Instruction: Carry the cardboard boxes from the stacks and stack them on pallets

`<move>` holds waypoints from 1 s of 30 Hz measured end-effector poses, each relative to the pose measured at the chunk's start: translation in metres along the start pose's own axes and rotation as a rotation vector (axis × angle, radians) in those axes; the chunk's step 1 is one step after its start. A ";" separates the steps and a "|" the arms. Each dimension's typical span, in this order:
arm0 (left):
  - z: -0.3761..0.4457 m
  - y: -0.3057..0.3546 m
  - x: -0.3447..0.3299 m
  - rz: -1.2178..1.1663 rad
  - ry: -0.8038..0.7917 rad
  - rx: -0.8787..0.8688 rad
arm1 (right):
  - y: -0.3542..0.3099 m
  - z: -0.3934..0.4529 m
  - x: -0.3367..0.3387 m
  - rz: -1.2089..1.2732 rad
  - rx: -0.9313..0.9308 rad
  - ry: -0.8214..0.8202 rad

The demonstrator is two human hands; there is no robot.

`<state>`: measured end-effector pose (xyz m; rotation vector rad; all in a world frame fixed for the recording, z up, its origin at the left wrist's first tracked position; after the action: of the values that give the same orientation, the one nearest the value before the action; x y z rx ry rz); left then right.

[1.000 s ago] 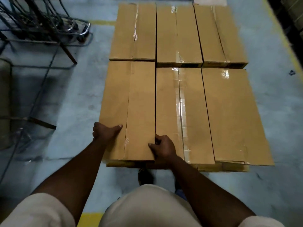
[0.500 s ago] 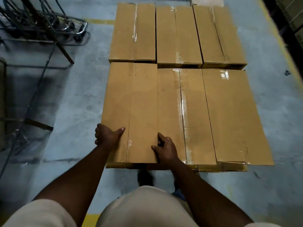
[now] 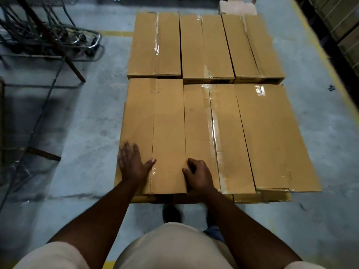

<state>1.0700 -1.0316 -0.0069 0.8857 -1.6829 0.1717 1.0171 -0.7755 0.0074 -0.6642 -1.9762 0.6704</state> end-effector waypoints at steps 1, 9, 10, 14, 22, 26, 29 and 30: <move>-0.006 0.006 -0.002 0.015 -0.017 -0.093 | 0.005 -0.003 0.003 0.008 0.007 0.042; -0.047 0.064 -0.042 0.073 -0.187 -0.361 | 0.064 -0.026 0.086 -0.249 -0.288 0.573; -0.053 0.074 -0.048 0.086 -0.210 -0.390 | 0.080 -0.029 0.097 -0.238 -0.387 0.542; -0.071 0.099 -0.069 0.158 -0.274 -0.459 | 0.122 -0.025 0.111 -0.307 -0.482 0.228; -0.095 0.129 -0.071 0.062 -0.257 -0.394 | 0.127 -0.026 0.116 -0.283 -0.247 0.297; -0.119 0.148 -0.062 -0.048 -0.131 -0.334 | 0.112 -0.041 0.149 -0.334 0.280 0.439; -0.143 0.168 -0.039 -0.068 -0.022 -0.335 | 0.095 -0.042 0.187 -0.282 0.500 0.395; -0.150 0.177 -0.030 -0.062 0.035 -0.335 | 0.090 -0.043 0.202 -0.274 0.552 0.357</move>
<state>1.0760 -0.8120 0.0736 0.6766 -1.5900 -0.1340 0.9838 -0.5657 0.0839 -0.1550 -1.4255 0.8157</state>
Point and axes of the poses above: each hand's wrist, its own z-axis towards the middle knuckle, its own x-axis out of the back of the hand, y = z × x, the point moved 3 cm from there along z, towards the middle knuckle, and after that the axes turned 1 degree about -x, right-handed, at the moved point
